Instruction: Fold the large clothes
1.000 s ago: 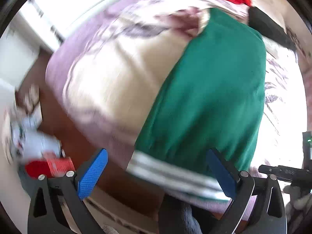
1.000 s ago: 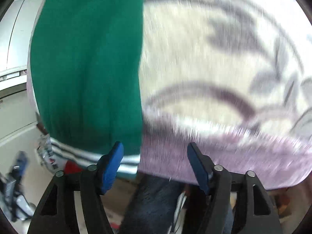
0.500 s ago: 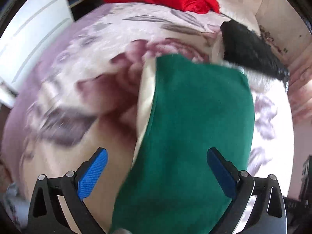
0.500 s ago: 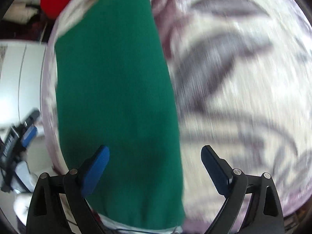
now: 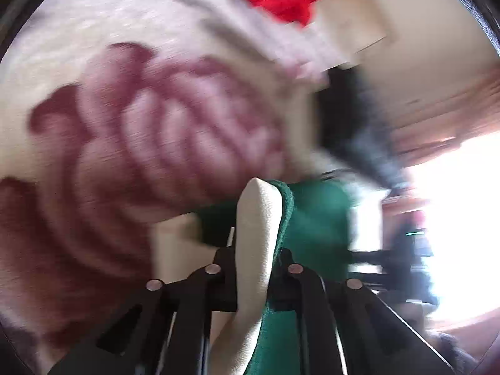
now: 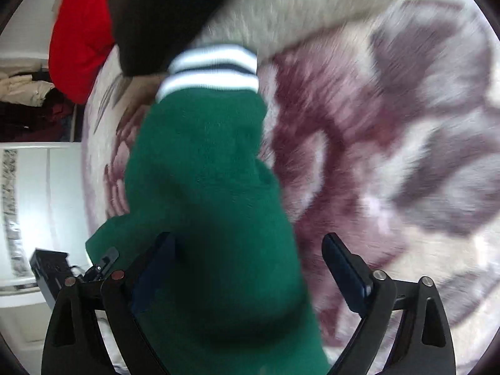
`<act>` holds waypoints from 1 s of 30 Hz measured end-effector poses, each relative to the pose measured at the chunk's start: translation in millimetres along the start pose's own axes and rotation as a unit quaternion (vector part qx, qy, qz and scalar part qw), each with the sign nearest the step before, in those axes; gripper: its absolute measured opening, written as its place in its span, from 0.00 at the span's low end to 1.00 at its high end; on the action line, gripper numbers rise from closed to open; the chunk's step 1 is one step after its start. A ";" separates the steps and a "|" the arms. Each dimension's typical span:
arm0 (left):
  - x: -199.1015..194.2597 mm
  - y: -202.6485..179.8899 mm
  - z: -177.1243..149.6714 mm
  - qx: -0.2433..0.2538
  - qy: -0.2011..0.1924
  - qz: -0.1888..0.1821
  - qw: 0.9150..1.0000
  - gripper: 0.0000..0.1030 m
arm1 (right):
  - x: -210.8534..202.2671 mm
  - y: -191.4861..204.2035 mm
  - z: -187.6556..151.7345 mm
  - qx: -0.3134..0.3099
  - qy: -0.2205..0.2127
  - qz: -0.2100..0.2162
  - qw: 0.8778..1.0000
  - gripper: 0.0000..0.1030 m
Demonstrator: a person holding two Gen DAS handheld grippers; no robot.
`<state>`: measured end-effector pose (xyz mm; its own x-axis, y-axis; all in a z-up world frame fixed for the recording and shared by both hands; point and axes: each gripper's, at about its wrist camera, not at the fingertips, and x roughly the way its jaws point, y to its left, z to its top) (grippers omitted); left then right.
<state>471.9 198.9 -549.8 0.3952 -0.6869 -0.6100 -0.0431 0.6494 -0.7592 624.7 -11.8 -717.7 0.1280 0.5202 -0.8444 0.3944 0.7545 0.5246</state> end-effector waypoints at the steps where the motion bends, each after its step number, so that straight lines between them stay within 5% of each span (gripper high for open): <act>1: -5.8 0.8 2.9 -0.014 -0.006 -0.036 0.999 0.07 | 3.1 -0.7 2.2 0.003 -0.001 0.007 1.000 0.59; 3: -7.4 10.6 10.4 -0.037 -0.006 -0.064 0.997 0.07 | 1.2 -1.5 -7.1 0.010 -0.019 0.008 1.000 0.41; 5: 12.0 30.5 16.9 -0.036 0.032 -0.005 0.999 0.07 | -6.2 -10.6 -15.5 0.031 -0.040 0.022 0.998 0.37; 8: 35.2 63.3 15.7 -0.076 0.071 0.013 0.995 0.08 | 5.5 -13.3 -11.5 0.034 -0.039 -0.004 0.999 0.37; 11: 25.1 52.1 18.9 -0.083 0.079 0.011 0.993 0.13 | 15.3 -5.0 -5.5 0.031 -0.014 -0.046 0.998 0.44; 14: 3.4 25.7 17.0 -0.048 0.078 0.052 0.995 0.52 | -9.7 8.8 1.1 0.015 -0.015 -0.082 0.996 0.54; 15: -11.3 12.2 11.2 -0.027 0.067 0.061 0.996 0.74 | -21.3 12.3 -2.5 0.002 -0.014 -0.076 0.997 0.63; 16: -26.1 -0.8 2.6 -0.010 0.058 0.068 0.996 0.81 | -29.5 15.8 -8.1 -0.010 -0.013 -0.071 0.997 0.69; 18: -42.9 -16.4 -15.7 0.015 0.052 0.070 0.996 0.81 | -46.2 20.3 -33.5 -0.043 -0.007 -0.065 0.997 0.81; 23: -67.2 -28.4 -95.2 0.032 0.083 0.119 0.989 0.81 | -45.9 4.2 -128.3 -0.087 0.063 -0.080 0.991 0.81; 24: -68.6 -30.1 -113.9 0.032 0.092 0.134 0.986 0.81 | -35.2 -8.2 -174.6 -0.097 0.101 -0.095 0.986 0.81; 28: -67.9 -28.7 -201.2 0.030 0.147 0.225 0.963 0.80 | -14.2 -28.2 -242.2 -0.102 0.143 -0.129 0.976 0.81; 30: -67.3 -30.6 -251.8 0.040 0.173 0.282 0.943 0.81 | 3.9 -50.3 -305.4 -0.113 0.175 -0.182 0.961 0.81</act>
<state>215.6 143.0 -542.7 0.0066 -0.2804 -0.9599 -0.0816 0.9565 -0.2800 327.4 74.5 -714.2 -0.3112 0.2788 -0.9085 0.1424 0.9589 0.2455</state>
